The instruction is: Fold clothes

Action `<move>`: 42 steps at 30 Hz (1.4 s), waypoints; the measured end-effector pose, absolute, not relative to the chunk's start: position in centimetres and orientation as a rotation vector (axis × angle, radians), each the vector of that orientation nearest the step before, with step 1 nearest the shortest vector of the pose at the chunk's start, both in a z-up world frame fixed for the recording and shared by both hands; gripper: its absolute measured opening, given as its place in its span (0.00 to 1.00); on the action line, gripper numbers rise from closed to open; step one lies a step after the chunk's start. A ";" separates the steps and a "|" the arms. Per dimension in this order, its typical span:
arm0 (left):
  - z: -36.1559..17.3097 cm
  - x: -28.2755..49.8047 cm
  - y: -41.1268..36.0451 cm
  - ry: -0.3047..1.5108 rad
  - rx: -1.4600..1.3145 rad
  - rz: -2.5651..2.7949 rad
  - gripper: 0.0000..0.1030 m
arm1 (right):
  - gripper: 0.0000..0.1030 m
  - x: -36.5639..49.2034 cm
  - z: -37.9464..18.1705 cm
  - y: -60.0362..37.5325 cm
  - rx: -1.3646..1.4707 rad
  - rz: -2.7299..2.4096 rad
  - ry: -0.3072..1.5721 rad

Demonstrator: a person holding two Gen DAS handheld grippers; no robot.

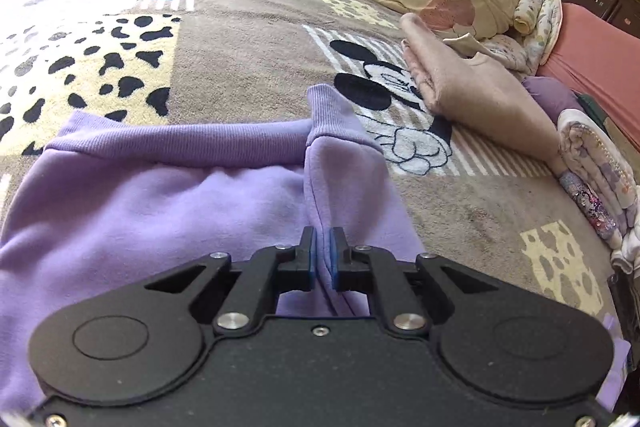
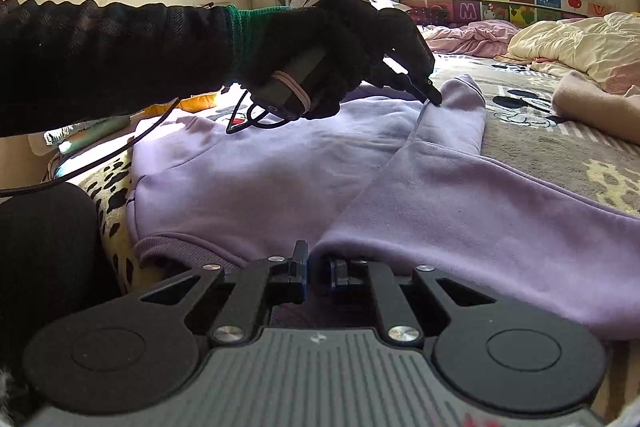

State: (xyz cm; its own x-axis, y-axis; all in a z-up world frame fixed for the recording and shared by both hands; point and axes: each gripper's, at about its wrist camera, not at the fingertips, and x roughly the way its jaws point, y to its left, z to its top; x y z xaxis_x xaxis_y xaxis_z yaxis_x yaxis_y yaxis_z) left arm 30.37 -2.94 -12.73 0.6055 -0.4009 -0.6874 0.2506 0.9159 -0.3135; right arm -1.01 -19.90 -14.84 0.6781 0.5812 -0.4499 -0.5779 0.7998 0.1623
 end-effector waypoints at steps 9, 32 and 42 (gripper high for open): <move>-11.8 31.0 -2.2 0.838 -0.237 -0.294 0.19 | 0.12 -0.8 -15.3 -20.2 0.020 0.664 0.526; -9.7 22.4 -4.5 0.775 -0.134 -0.441 0.12 | 0.17 -1.2 -15.4 -20.3 0.038 0.684 0.476; -8.4 14.2 -4.4 0.760 -0.173 -0.503 0.18 | 0.44 -3.9 -13.2 -20.7 0.006 0.670 0.469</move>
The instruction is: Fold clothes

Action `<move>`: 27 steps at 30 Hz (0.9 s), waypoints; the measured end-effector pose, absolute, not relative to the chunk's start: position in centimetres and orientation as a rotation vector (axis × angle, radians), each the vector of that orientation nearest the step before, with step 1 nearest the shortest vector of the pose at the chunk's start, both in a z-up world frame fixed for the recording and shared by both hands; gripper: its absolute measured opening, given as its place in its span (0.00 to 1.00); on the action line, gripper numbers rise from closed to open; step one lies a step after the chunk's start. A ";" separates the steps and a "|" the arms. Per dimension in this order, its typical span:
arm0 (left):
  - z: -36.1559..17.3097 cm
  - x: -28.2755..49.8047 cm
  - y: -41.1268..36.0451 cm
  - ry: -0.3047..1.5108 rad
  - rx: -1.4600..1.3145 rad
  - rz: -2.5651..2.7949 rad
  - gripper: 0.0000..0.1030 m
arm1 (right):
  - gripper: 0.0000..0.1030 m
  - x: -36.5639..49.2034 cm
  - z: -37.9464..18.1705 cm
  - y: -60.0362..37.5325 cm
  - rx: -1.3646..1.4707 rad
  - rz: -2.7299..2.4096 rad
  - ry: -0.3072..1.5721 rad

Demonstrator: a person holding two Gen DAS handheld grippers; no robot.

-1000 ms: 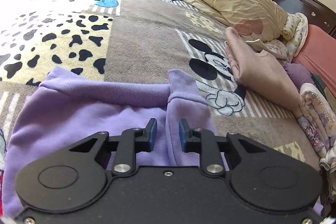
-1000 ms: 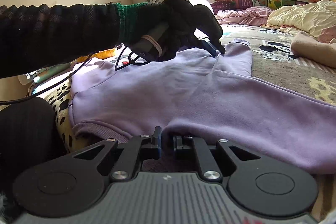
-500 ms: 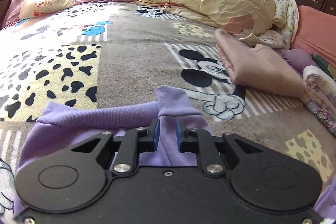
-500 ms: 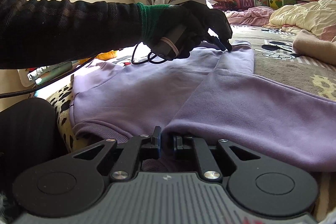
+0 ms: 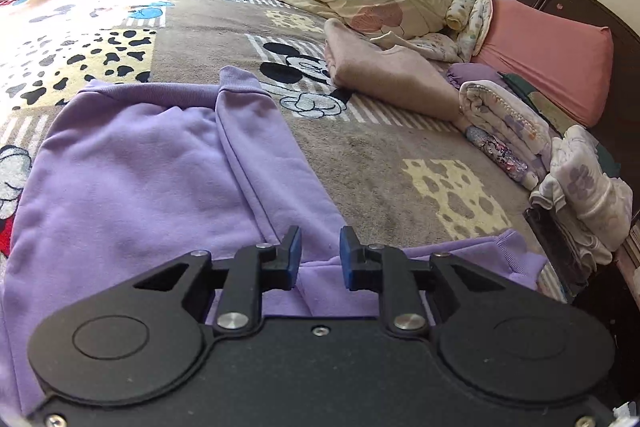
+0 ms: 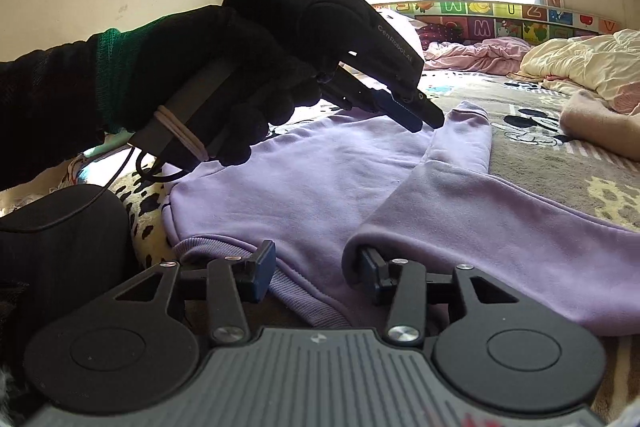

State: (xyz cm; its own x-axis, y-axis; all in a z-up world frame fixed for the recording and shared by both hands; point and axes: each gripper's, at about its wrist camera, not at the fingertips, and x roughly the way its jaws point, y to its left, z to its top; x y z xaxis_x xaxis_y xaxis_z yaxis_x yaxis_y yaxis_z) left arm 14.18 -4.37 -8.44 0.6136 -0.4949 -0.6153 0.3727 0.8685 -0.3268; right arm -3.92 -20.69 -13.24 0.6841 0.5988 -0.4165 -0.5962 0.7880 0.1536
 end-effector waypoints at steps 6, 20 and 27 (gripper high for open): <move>-7.8 10.9 -4.6 0.762 -0.204 -0.564 0.19 | 0.48 -4.1 -12.6 -22.5 0.046 0.531 0.487; -9.8 6.1 -6.3 0.790 -0.071 -0.586 0.42 | 0.60 -4.5 -13.8 -20.6 -0.051 0.636 0.559; -11.4 4.6 -7.8 0.773 0.158 -0.590 0.47 | 0.60 -4.6 -13.0 -23.4 0.032 0.528 0.551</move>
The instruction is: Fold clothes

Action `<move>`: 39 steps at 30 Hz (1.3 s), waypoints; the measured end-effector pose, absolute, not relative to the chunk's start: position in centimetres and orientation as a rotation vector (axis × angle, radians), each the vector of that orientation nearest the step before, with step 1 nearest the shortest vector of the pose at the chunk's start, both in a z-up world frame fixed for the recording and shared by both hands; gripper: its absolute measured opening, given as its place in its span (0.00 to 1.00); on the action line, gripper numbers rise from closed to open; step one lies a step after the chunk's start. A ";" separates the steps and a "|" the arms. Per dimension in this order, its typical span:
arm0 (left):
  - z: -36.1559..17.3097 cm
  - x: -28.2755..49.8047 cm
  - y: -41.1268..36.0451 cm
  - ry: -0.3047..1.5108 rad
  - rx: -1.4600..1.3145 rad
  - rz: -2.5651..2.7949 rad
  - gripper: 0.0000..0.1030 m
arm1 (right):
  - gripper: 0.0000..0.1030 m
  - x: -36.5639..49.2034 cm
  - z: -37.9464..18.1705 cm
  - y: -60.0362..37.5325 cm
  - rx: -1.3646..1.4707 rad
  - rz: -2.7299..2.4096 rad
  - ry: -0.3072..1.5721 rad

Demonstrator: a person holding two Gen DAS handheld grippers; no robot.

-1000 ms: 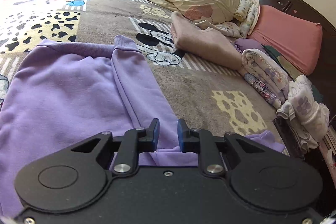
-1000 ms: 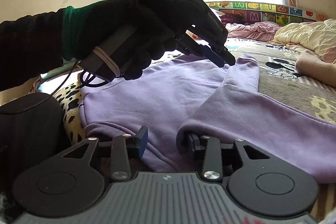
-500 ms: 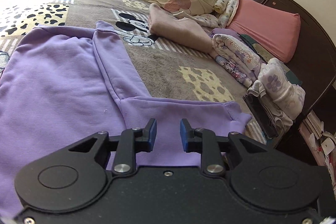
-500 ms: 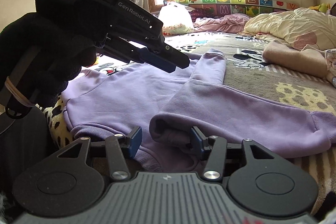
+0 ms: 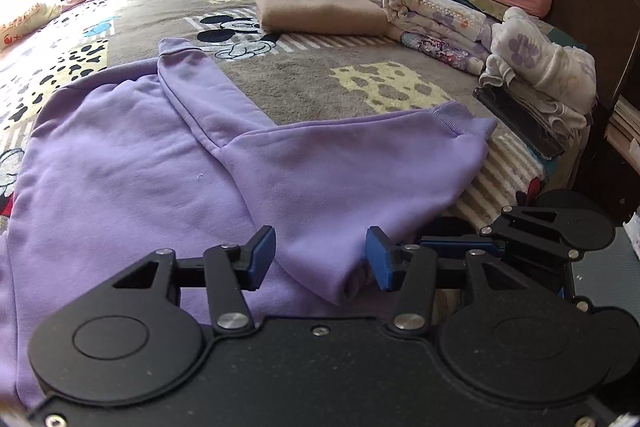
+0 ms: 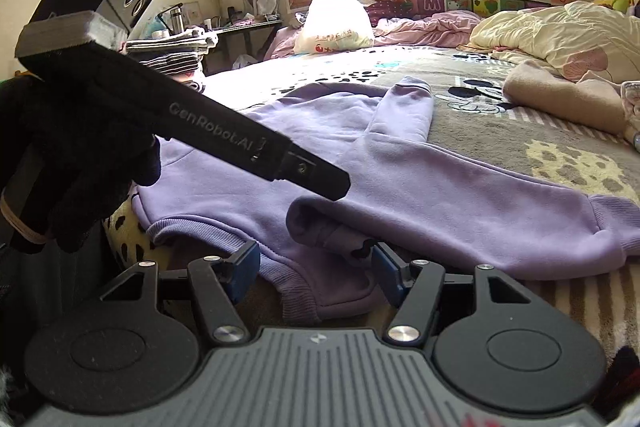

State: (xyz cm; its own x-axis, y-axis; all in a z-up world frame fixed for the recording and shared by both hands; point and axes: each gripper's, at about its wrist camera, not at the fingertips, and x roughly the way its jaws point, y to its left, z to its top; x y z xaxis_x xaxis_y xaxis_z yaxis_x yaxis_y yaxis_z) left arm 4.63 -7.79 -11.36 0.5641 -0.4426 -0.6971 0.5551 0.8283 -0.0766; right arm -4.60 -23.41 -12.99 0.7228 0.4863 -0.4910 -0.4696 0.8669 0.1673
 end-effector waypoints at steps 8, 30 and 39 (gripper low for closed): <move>-12.1 3.6 -8.5 0.720 0.208 -0.516 0.07 | 0.63 -4.1 -13.6 -23.0 0.012 0.526 0.524; -11.3 3.4 -4.4 0.774 0.009 -0.416 0.49 | 0.70 -4.6 -13.9 -19.6 -0.195 0.604 0.509; -11.5 2.9 -5.9 0.751 -0.023 -0.414 0.07 | 0.67 -4.9 -13.3 -20.8 -0.153 0.542 0.469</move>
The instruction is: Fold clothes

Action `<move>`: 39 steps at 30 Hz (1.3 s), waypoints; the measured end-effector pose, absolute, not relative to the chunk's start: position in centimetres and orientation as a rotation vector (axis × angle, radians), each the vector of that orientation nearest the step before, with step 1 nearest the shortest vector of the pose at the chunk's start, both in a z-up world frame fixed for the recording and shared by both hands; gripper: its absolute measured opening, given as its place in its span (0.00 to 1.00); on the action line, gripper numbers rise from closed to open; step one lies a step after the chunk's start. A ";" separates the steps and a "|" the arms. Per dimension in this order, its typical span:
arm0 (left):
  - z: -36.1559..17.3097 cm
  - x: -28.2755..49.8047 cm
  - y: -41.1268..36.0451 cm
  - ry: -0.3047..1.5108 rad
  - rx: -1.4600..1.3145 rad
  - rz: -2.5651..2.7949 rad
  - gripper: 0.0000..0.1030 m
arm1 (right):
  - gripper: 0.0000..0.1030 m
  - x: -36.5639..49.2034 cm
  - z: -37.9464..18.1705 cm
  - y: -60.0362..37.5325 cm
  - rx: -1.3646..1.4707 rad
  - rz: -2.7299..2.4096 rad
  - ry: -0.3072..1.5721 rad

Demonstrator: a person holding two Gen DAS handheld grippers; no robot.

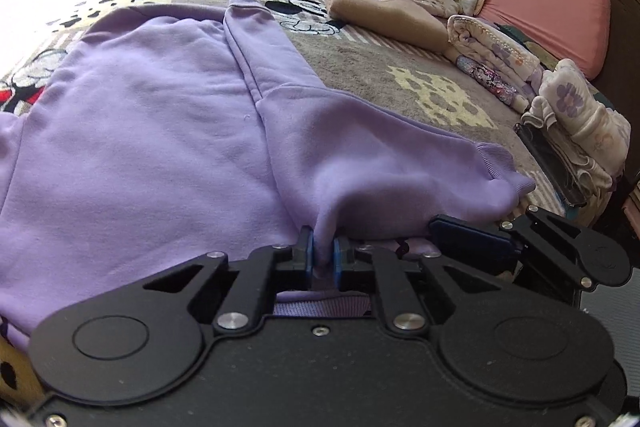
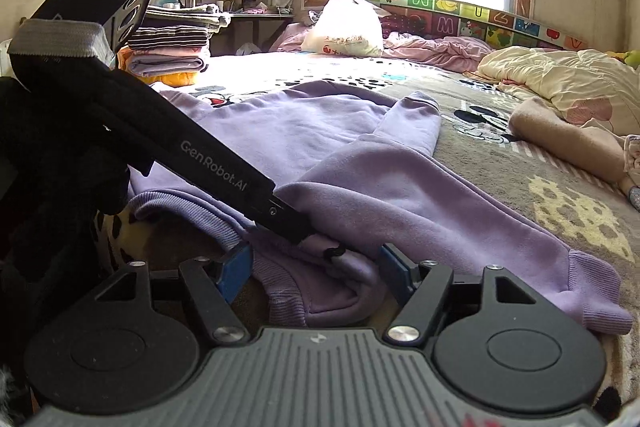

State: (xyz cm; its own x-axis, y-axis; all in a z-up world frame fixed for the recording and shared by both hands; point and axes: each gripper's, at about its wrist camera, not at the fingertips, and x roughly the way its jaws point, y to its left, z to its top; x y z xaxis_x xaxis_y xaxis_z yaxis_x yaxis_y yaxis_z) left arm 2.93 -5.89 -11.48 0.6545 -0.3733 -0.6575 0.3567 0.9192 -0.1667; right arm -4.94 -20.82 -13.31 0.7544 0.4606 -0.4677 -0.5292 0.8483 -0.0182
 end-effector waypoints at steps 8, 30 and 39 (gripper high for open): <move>-13.8 3.0 -5.1 0.801 0.036 -0.343 0.06 | 0.70 -5.1 -13.9 -19.3 -0.232 0.599 0.492; -5.2 6.9 -9.6 0.714 0.186 -0.669 0.43 | 0.70 -6.5 -13.6 -18.3 -0.274 0.668 0.477; -8.0 7.9 -23.3 0.835 0.502 -1.085 0.42 | 0.72 -6.8 -14.2 -17.5 -0.329 0.695 0.487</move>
State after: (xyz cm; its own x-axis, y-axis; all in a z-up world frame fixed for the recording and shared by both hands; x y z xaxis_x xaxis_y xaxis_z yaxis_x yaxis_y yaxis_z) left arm 7.90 -23.34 -7.98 0.2175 -0.5646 -0.7962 0.9144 0.4031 -0.0360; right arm -6.82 -17.49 -14.24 0.6640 0.5281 -0.5294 -0.6776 0.7243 -0.1273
